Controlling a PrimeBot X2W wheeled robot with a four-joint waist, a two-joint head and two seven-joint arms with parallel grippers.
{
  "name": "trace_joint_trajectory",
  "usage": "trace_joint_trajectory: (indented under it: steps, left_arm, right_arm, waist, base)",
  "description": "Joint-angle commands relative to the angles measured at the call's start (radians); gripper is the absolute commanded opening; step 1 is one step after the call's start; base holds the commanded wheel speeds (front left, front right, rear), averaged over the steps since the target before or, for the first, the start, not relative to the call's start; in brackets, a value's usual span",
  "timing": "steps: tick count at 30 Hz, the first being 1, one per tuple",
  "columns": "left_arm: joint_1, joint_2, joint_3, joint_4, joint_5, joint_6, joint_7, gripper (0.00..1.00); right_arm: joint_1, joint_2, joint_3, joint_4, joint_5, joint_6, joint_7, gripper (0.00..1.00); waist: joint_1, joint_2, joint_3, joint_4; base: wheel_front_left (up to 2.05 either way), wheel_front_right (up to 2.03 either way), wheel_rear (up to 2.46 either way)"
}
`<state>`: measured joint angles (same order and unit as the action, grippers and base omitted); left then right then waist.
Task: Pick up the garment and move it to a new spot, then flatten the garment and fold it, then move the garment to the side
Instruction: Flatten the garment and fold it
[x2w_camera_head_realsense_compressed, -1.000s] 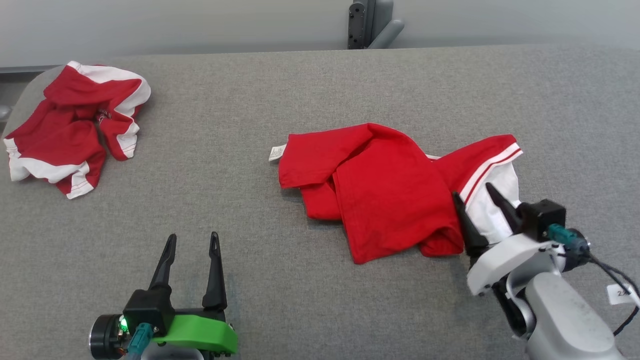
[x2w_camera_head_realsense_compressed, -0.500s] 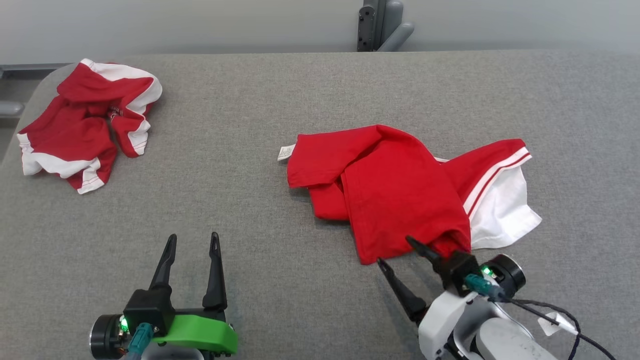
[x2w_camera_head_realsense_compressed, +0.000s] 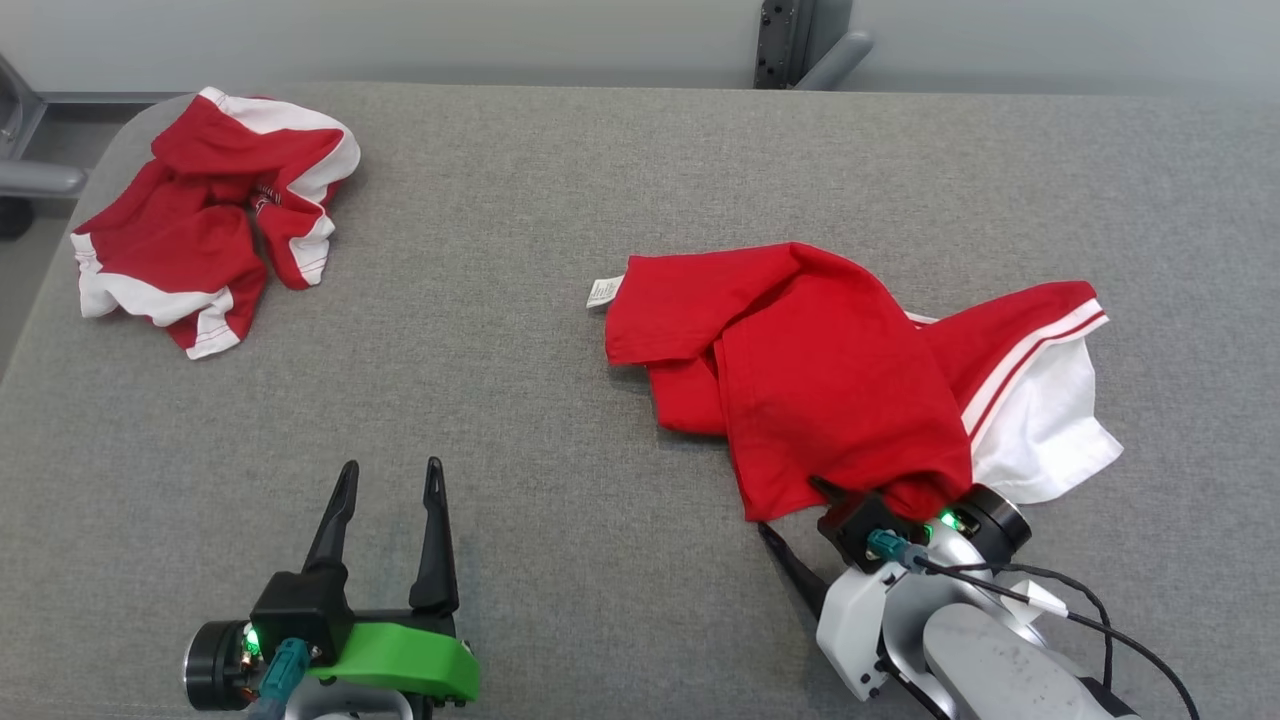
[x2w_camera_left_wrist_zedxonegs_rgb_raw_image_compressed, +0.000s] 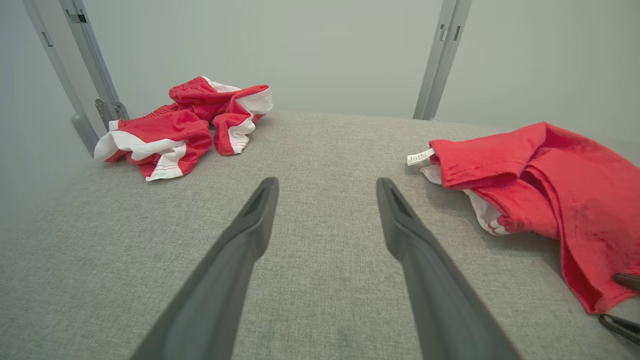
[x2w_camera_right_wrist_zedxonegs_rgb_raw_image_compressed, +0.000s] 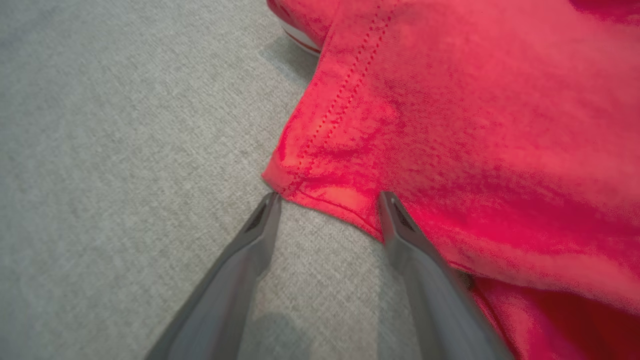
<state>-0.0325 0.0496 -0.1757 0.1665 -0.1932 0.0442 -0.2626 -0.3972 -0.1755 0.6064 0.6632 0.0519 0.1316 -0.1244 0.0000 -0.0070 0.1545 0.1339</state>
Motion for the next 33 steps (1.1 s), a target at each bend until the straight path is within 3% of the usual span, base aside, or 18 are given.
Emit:
trace_joint_trajectory:
  steps: [1, 2, 3, 12, 21, 29, 30, 31, 32, 33]
  left_arm:
    - [-0.012, 0.002, 0.0, 0.001, -0.008, 0.003, -0.003, 1.0]
    - [-0.013, 0.002, -0.001, 0.001, -0.007, 0.004, -0.003, 1.0]
    - [-0.013, 0.002, -0.001, 0.001, -0.007, 0.005, -0.003, 1.0]
    - [-0.005, 0.002, 0.007, 0.001, -0.008, 0.008, -0.002, 1.0]
    - [-0.013, 0.002, 0.0, 0.005, -0.006, 0.002, -0.003, 1.0]
    - [-0.019, 0.002, -0.005, 0.011, -0.009, 0.0, -0.003, 1.0]
    - [-0.018, 0.002, -0.006, 0.012, -0.009, 0.0, -0.003, 1.0]
    - [-0.018, 0.002, -0.007, 0.012, -0.009, 0.001, -0.003, 1.0]
    - [-0.017, 0.002, -0.006, 0.012, -0.01, 0.002, -0.002, 1.0]
    - [-0.016, 0.002, -0.005, 0.011, -0.01, 0.003, -0.003, 1.0]
  right_arm:
    - [-0.021, 0.01, -0.003, 0.045, 0.013, -0.002, -0.006, 0.28]
    - [-0.029, 0.014, -0.001, 0.065, 0.015, -0.002, -0.017, 0.28]
    - [-0.036, 0.019, -0.002, 0.082, 0.019, -0.002, -0.024, 0.0]
    - [-0.076, 0.059, 0.044, 0.106, 0.058, -0.002, -0.1, 0.0]
    - [-0.101, 0.1, 0.23, -0.001, 0.175, -0.002, -0.121, 0.0]
    - [-0.177, 0.121, 0.35, 0.034, 0.31, -0.002, -0.114, 0.0]
    - [-0.184, 0.122, 0.361, 0.046, 0.327, -0.002, -0.114, 0.12]
    - [-0.19, 0.123, 0.373, 0.056, 0.341, -0.002, -0.113, 0.46]
    - [-0.2, 0.124, 0.378, 0.065, 0.353, -0.002, -0.116, 0.87]
    - [-0.209, 0.124, 0.384, 0.074, 0.362, -0.002, -0.12, 1.0]
  waist:
    - [0.0, 0.007, 0.003, 0.008]
    - [0.0, 0.007, 0.002, 0.01]
    - [0.0, 0.007, 0.002, 0.011]
    - [0.0, 0.007, -0.004, 0.001]
    - [0.0, 0.007, -0.005, 0.0]
    - [0.0, 0.007, -0.008, 0.034]
    - [0.0, 0.007, -0.009, 0.037]
    - [0.0, 0.007, -0.01, 0.039]
    - [0.0, 0.007, -0.01, 0.041]
    - [0.0, 0.007, -0.01, 0.041]
  base:
    - [0.0, 0.0, 0.0]
    - [0.0, 0.0, 0.0]
    - [0.0, 0.0, 0.0]
    - [0.0, 0.0, 0.0]
    - [0.0, 0.0, 0.0]
    - [0.0, 0.0, 0.0]
    - [0.0, 0.0, 0.0]
    - [0.0, 0.0, 0.0]
    - [0.0, 0.0, 0.0]
    - [0.0, 0.0, 0.0]
